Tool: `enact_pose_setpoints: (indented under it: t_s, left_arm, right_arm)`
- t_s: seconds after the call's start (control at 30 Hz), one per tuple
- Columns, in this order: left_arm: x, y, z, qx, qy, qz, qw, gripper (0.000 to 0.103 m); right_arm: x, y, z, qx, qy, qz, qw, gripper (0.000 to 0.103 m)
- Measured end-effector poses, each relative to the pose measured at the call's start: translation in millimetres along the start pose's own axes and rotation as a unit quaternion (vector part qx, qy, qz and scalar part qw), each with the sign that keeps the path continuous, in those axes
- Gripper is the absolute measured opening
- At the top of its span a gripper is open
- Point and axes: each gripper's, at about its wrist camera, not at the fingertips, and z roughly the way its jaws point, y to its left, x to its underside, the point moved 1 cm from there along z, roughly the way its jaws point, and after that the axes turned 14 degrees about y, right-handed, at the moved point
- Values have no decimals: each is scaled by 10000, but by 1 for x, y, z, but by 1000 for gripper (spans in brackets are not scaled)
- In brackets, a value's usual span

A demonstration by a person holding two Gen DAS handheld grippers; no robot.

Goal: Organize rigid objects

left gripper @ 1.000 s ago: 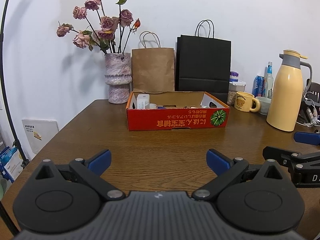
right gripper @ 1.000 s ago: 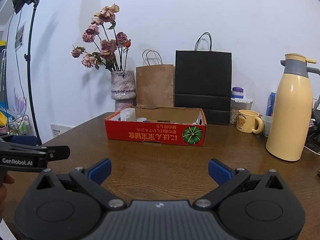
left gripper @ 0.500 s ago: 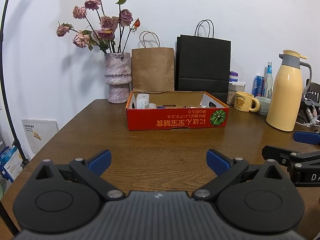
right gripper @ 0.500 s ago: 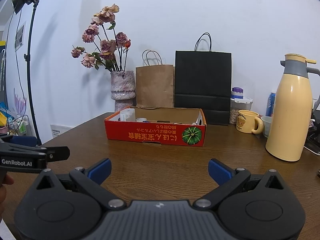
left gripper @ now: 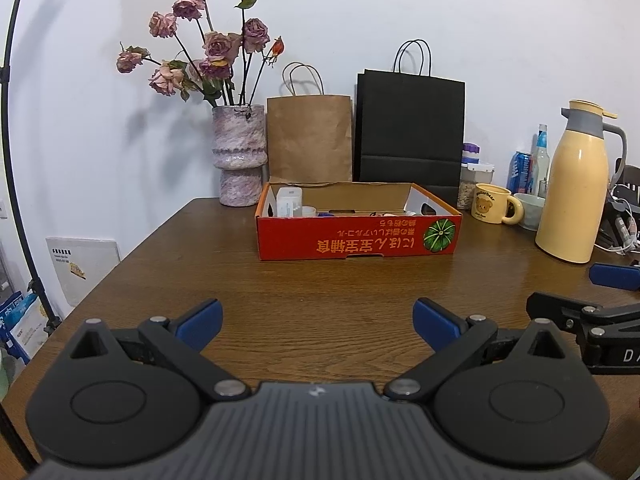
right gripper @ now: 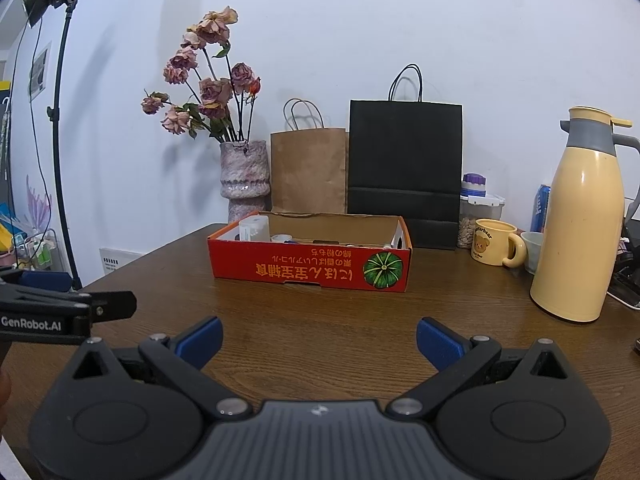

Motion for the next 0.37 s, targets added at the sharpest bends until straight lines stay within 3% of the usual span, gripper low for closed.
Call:
enact_pose_setpoints:
  t_s: [0.37]
  left_arm:
    - [0, 3, 2, 26, 42, -29, 10000, 103]
  right_arm:
    - [1, -1, 3, 0, 32, 8, 10000, 103]
